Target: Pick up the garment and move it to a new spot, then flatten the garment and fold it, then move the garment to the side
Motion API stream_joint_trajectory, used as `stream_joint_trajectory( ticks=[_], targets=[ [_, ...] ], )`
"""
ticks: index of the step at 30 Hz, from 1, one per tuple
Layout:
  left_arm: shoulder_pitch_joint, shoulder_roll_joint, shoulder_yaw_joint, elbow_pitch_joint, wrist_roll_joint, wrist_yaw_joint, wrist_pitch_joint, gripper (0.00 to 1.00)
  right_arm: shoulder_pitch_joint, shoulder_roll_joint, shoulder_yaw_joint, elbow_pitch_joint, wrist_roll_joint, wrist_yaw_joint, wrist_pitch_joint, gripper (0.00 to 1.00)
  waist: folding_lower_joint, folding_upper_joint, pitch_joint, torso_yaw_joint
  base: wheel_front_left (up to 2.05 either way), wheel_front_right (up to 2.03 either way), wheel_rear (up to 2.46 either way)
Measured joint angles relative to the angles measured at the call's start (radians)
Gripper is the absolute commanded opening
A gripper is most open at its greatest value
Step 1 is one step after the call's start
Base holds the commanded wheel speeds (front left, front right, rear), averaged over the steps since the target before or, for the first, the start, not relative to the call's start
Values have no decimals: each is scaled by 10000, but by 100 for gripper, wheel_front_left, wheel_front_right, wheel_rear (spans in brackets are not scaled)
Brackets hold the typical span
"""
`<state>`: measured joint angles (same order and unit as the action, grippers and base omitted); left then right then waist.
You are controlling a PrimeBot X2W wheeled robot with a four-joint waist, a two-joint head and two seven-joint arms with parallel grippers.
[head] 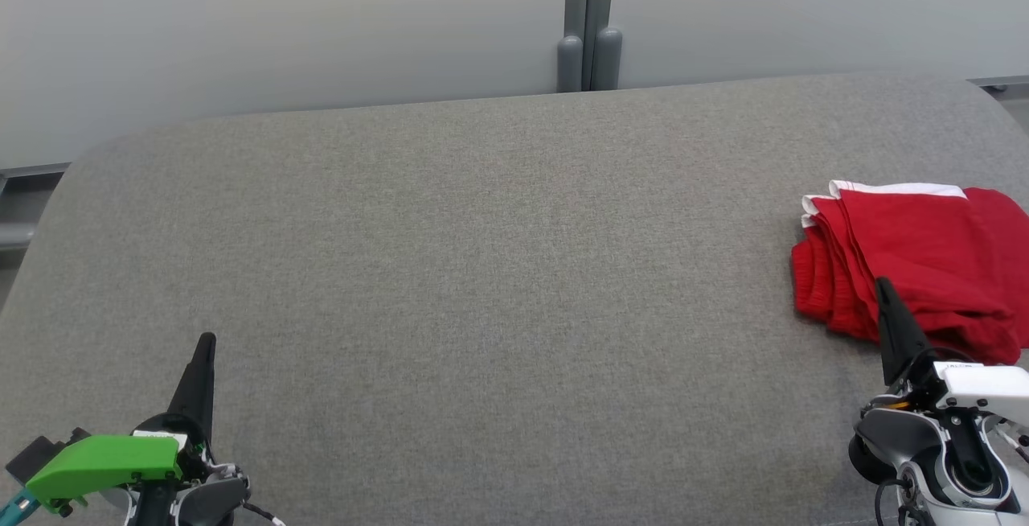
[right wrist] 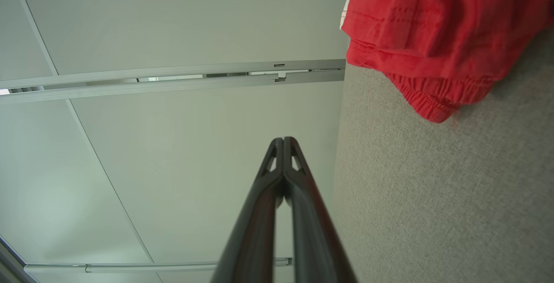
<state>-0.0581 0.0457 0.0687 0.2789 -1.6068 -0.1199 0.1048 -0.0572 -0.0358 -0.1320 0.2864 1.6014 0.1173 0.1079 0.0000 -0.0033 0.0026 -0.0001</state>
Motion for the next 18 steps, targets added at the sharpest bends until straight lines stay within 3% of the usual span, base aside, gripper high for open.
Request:
stream_joint_trajectory(
  ticks=[18],
  targets=[
    [-14, 0, 4, 15, -2, 0, 0, 0, -1, 0, -6, -8, 0, 0, 0, 0, 1, 0, 0, 0, 0, 0, 0]
  ],
)
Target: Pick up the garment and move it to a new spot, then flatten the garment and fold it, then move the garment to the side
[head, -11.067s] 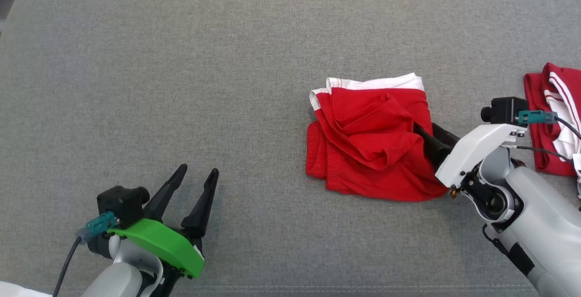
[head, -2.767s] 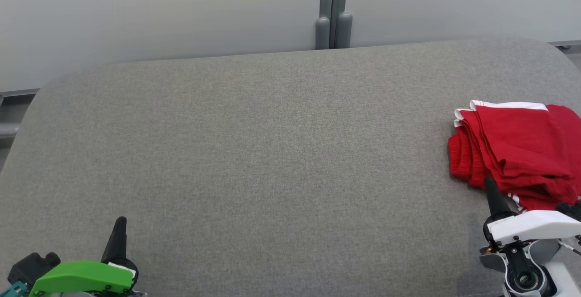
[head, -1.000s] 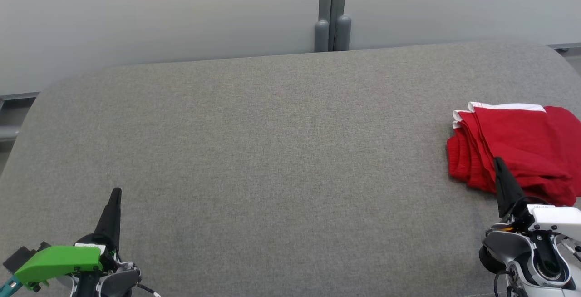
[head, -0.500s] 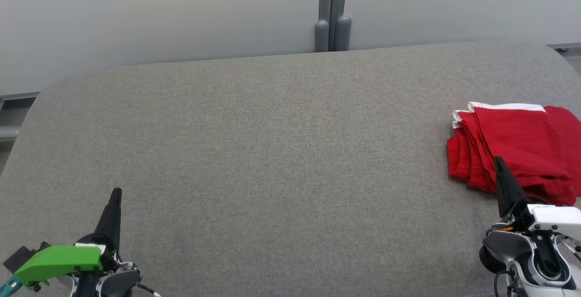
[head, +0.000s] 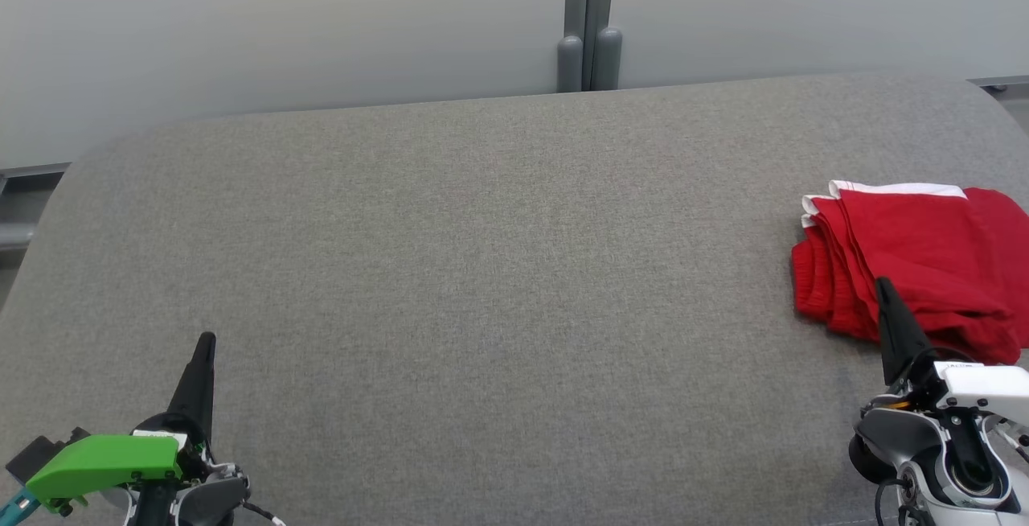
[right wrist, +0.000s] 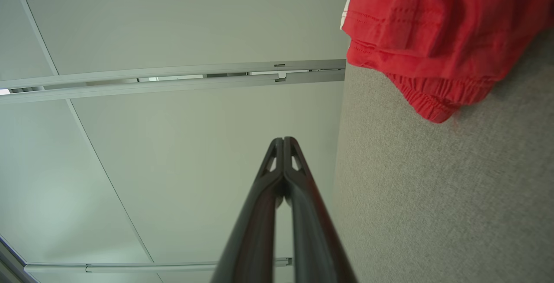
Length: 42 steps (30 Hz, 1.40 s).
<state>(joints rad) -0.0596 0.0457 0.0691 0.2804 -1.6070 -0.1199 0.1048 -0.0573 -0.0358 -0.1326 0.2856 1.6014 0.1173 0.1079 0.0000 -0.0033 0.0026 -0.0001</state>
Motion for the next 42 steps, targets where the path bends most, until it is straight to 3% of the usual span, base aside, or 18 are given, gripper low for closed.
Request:
stream_joint_trajectory(
  ticks=[42],
  targets=[
    [-7, -4, 10, 12, 2, 0, 0, 0, -1, 0, -2, -33, 0, 0, 0, 0, 0, 0, 0, 1, 0, 0, 0]
  ],
)
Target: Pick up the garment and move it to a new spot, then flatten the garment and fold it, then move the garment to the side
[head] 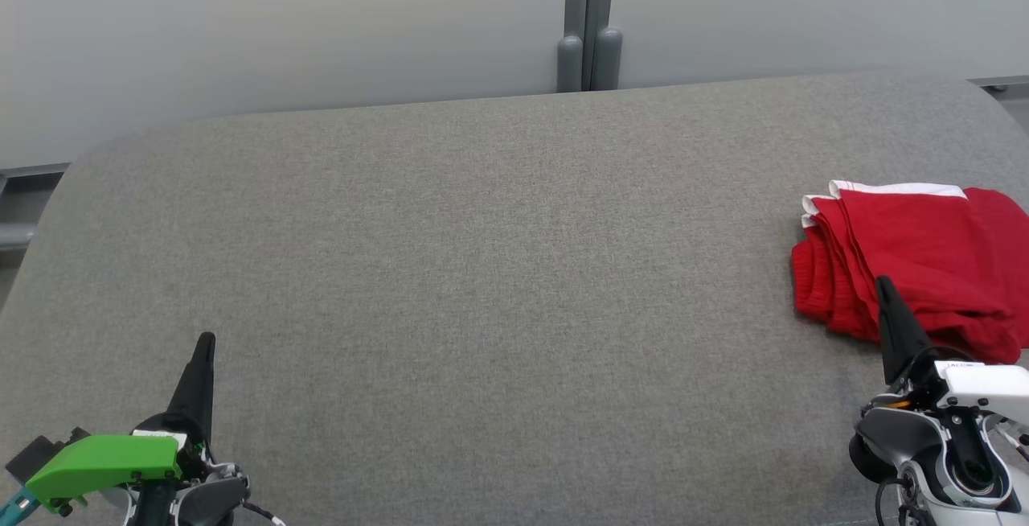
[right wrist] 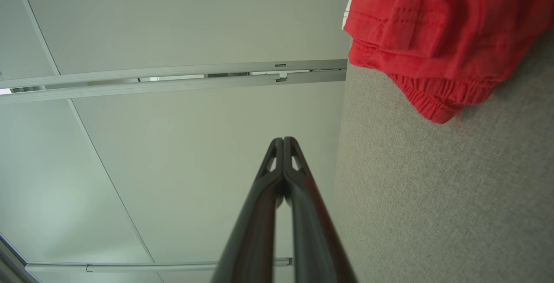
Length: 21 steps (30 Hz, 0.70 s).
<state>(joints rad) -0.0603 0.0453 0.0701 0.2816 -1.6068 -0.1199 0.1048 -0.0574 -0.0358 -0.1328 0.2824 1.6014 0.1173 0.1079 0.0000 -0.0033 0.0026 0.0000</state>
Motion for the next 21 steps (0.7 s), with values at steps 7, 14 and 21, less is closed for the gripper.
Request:
stream_joint_trajectory(
  ticks=[7, 14, 21],
  targets=[
    [-1, 0, 4, 0, 0, 0, 0, 0, 0, 0, -2, -2, 0, 0, 0, 0, 0, 0, 0, 0, 0, 0, 0],
    [-2, 0, 6, 0, 0, 0, 0, 0, 0, 0, -2, -2, 0, 0, 0, 0, 0, 0, 1, 0, 0, 0, 0],
    [-2, 0, 10, -2, 0, 0, 0, 0, 0, 0, -4, -4, 0, 0, 0, 0, 0, 0, 1, 0, 0, 0, 0]
  ],
)
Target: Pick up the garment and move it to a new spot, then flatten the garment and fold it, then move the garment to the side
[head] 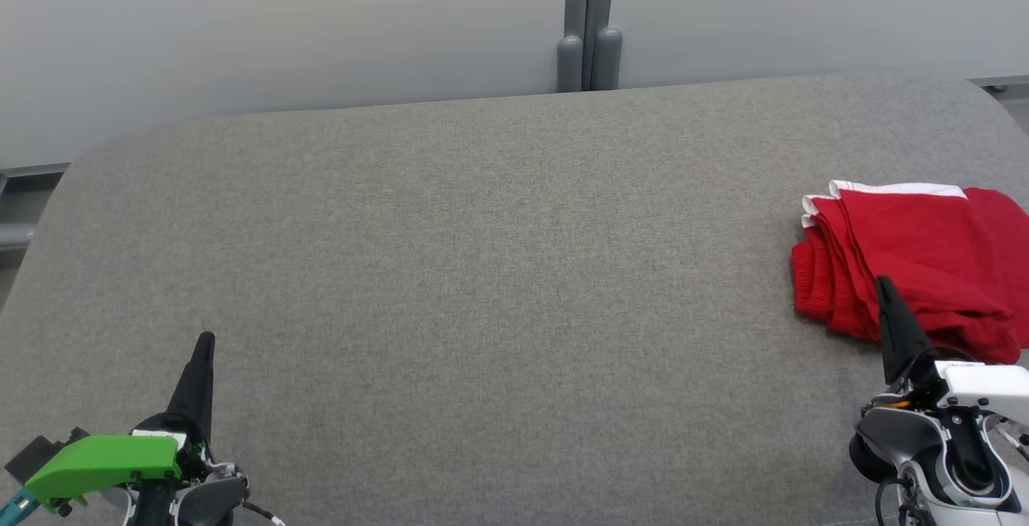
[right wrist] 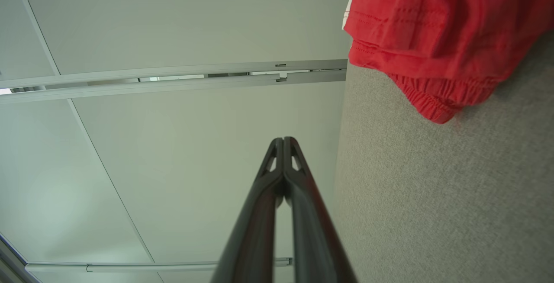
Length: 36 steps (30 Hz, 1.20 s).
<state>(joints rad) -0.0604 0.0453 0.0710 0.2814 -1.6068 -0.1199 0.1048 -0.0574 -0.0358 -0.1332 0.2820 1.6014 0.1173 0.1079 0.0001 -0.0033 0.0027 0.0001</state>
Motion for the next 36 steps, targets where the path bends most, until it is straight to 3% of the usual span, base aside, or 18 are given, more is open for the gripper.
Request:
stream_joint_trajectory(
  ticks=[36],
  targets=[
    [-1, -4, 8, -12, 0, -2, 0, 0, 0, 0, -4, -8, 0, 0, 0, 0, -1, 0, 2, 0, 0, 0, 0]
  ],
)
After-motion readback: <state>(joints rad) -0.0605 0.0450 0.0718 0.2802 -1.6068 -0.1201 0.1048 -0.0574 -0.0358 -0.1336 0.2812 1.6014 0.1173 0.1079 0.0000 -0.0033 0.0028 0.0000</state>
